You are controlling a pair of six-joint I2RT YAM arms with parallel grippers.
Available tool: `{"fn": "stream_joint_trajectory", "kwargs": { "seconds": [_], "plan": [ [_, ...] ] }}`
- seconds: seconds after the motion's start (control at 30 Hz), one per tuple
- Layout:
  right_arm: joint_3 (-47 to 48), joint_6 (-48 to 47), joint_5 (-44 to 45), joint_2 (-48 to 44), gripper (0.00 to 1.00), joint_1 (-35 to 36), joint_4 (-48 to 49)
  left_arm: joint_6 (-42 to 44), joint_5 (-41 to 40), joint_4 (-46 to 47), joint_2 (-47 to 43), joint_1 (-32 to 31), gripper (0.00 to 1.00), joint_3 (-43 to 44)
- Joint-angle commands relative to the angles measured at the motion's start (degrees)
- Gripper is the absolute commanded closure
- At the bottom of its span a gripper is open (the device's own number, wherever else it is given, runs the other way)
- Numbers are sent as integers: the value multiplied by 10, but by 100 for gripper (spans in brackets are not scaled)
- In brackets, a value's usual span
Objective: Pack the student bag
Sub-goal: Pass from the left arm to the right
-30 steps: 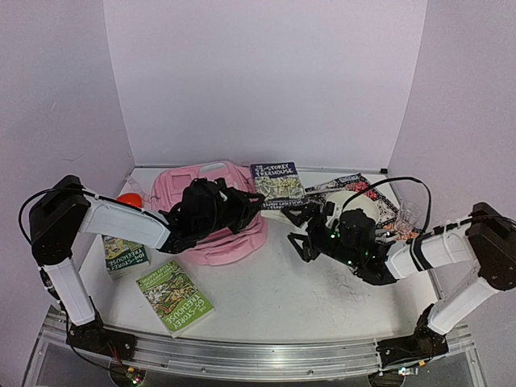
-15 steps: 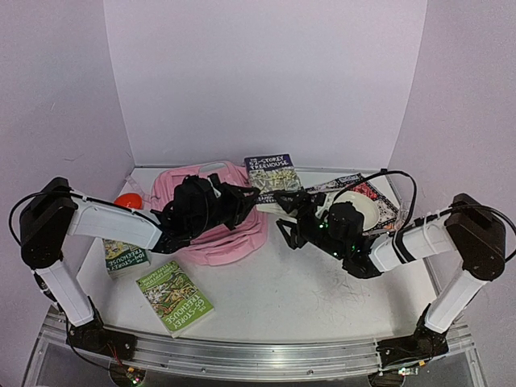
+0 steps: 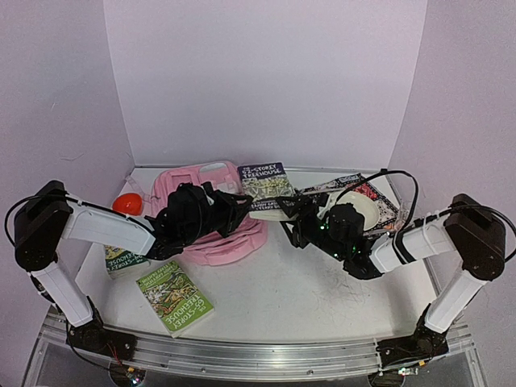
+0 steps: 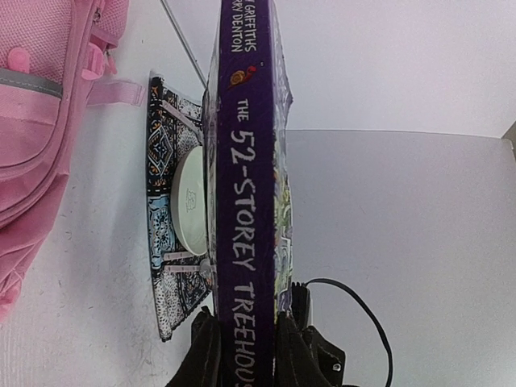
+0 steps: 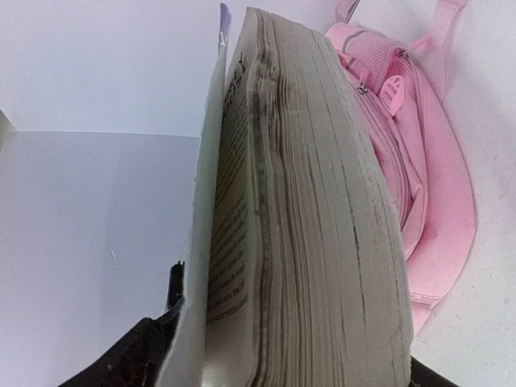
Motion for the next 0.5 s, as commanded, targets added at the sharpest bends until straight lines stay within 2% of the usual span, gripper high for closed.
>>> {"fn": "stream_joint_trajectory", "kwargs": {
  "seconds": [0.0, 0.13, 0.47],
  "plan": [
    [-2, -34, 11, -22, 25, -6, 186, -7, -7, 72, -44, -1, 100, -1],
    [-5, -44, 11, -27, 32, -8, 189, -15, 0, 72, -44, -1, 100, -7],
    [-11, -51, 23, -29, 37, -12, 203, -19, 11, 72, -52, -4, 100, -17]
  ]
}}
